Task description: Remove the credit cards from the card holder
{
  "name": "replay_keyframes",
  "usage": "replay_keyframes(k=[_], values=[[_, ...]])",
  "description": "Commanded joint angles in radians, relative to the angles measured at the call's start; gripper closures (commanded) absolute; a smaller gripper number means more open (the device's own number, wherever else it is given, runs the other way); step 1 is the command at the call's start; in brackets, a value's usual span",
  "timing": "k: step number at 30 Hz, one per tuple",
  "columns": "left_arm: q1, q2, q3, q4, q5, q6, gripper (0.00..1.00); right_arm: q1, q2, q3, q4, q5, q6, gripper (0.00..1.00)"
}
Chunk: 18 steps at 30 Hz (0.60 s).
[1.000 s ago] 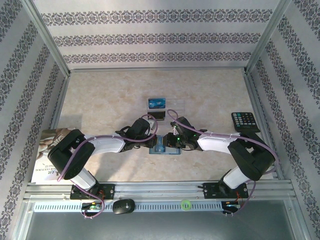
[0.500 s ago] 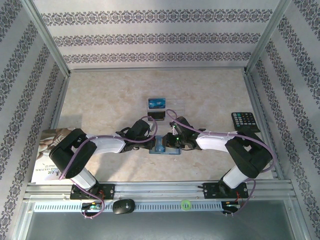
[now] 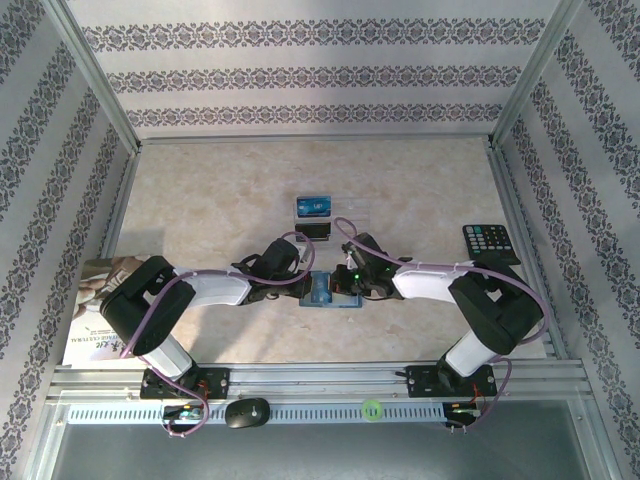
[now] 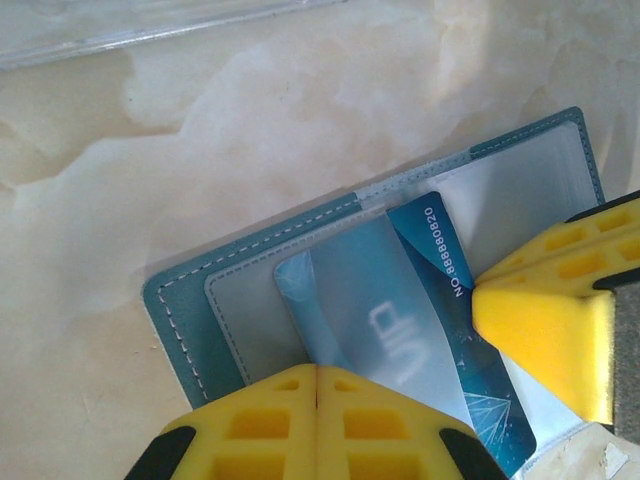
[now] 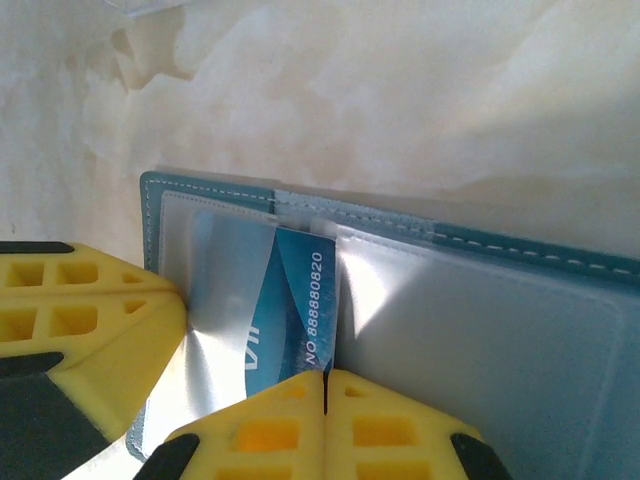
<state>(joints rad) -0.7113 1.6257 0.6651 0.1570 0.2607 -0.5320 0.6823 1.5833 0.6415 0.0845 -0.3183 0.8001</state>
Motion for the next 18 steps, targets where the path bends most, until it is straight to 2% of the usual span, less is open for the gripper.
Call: replay_keyframes(k=[1, 7, 14, 18], values=[[0.001, 0.009, -0.042, -0.05, 0.011, -0.013, 1.0, -0.014, -0.065, -0.037, 0.019, 0.05, 0.009, 1.0], [0.001, -0.001, -0.045, -0.042, 0.019, -0.02, 1.0, -0.033, -0.146, -0.058, -0.022, 0.063, 0.006, 1.0], [0.001, 0.014, -0.03, -0.032, 0.039, -0.017, 1.0, -0.011, -0.071, -0.021, 0.018, 0.0, 0.001, 1.0], [0.001, 0.026, -0.024, -0.025, 0.053, -0.019, 1.0, 0.005, -0.036, -0.009, 0.073, -0.045, 0.014, 0.9]])
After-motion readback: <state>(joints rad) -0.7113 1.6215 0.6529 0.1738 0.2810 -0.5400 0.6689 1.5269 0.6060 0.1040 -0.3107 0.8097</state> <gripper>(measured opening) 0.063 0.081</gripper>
